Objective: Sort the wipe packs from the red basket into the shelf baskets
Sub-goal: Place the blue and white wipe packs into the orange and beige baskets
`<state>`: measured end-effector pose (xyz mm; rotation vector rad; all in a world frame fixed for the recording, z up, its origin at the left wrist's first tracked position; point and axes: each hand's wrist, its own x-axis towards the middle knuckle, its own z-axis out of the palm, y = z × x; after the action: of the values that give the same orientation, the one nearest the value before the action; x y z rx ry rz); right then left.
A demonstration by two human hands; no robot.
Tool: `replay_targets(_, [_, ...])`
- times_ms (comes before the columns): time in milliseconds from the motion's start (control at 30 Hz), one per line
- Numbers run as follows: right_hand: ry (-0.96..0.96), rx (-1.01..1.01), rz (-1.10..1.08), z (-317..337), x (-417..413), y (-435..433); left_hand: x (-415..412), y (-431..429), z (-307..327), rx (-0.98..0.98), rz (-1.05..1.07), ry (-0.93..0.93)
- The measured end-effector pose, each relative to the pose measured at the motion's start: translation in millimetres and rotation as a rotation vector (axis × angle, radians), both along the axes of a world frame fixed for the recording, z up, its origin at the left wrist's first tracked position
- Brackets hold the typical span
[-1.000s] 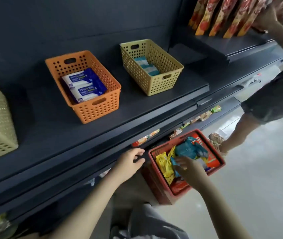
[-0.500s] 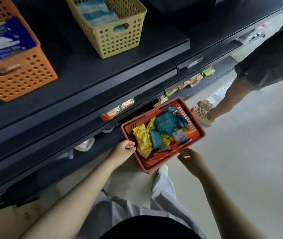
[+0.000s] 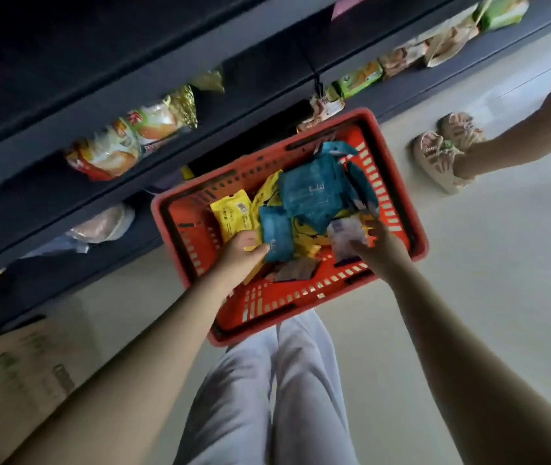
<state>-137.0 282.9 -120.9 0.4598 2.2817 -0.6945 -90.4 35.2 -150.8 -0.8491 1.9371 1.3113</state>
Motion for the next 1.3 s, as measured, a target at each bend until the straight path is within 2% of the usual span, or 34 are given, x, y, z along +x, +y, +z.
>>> replay_targets(167, [-0.008,0.088,0.150,-71,-23,3,-16,26,-70,-0.003,0.121,-0.017])
replay_targets(300, [0.079,0.174,0.080,-85,-28,5,-17,37,-93,-0.124,0.250,0.001])
replay_targets(433, [0.009,0.175,-0.009,-92,-21,4,-20,43,-97,-0.177,0.305,-0.002])
replay_targets(533, [-0.042,0.133,0.016,-93,-23,0,-21,39,-99,-0.181,0.288,-0.016])
replay_targets(600, [-0.043,0.083,0.014,-85,-24,-1,-21,35,-96,-0.155,0.262,-0.026])
replay_targets(700, [0.037,0.018,-0.153,-58,-18,-1,-16,26,-76,-0.083,0.327,-0.044])
replay_targets(800, [0.124,-0.256,-0.408,-3,-9,-6,-5,13,-29,0.037,0.443,-0.025])
replay_targets(867, [0.064,-0.553,-0.596,46,-7,-12,4,2,20,0.123,0.479,0.037])
replay_targets(933, [0.046,-0.817,-0.662,95,-5,-20,12,-11,83,0.179,0.510,0.120])
replay_targets(1000, [0.141,-0.913,-0.524,149,-3,-34,23,-25,150,0.217,0.583,0.209])
replay_targets(1100, [0.217,-0.951,-0.296,225,1,-62,44,-43,236,0.251,0.681,0.362])
replay_targets(1300, [0.425,-1.085,-0.026,332,11,-119,74,-81,357,0.350,0.793,0.607])
